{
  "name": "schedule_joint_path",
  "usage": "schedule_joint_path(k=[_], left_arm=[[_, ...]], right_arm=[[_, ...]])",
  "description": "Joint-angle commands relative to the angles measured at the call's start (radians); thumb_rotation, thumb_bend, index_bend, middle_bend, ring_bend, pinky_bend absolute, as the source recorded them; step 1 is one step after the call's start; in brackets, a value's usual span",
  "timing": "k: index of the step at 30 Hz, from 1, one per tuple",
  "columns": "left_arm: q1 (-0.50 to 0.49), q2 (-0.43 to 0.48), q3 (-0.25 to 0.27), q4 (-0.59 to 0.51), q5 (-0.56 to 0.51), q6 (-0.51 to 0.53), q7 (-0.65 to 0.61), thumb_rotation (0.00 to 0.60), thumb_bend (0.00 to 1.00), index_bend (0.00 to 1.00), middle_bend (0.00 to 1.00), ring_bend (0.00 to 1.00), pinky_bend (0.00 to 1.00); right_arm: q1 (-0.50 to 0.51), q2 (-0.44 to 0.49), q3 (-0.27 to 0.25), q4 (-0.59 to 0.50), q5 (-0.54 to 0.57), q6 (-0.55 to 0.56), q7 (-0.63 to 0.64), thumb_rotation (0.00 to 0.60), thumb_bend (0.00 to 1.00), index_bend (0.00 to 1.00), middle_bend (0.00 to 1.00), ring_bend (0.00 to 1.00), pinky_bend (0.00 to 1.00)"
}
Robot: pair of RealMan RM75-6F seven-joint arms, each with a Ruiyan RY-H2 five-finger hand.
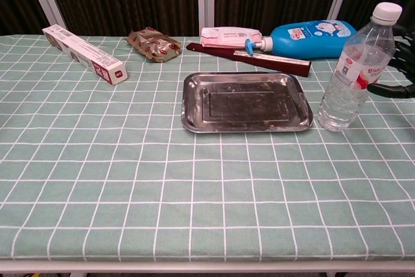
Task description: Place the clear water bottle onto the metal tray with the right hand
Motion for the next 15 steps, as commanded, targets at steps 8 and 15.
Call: schedule_joint_path(k=[8, 15], left_arm=[[0.003, 0.010, 0.002, 0.018, -0.009, -0.002, -0.032, 0.600, 0.17, 0.19, 0.16, 0.09, 0.19], [0.007, 0.016, 0.004, 0.028, -0.013, -0.001, -0.049, 0.600, 0.17, 0.19, 0.16, 0.09, 0.19]], right_arm=[[0.048, -0.069, 0.000, 0.046, 0.011, -0.036, -0.026, 0.600, 0.00, 0.00, 0.16, 0.00, 0.05], [0.070, -0.090, -0.002, 0.048, 0.016, -0.059, -0.043, 0.600, 0.00, 0.00, 0.17, 0.00, 0.06]])
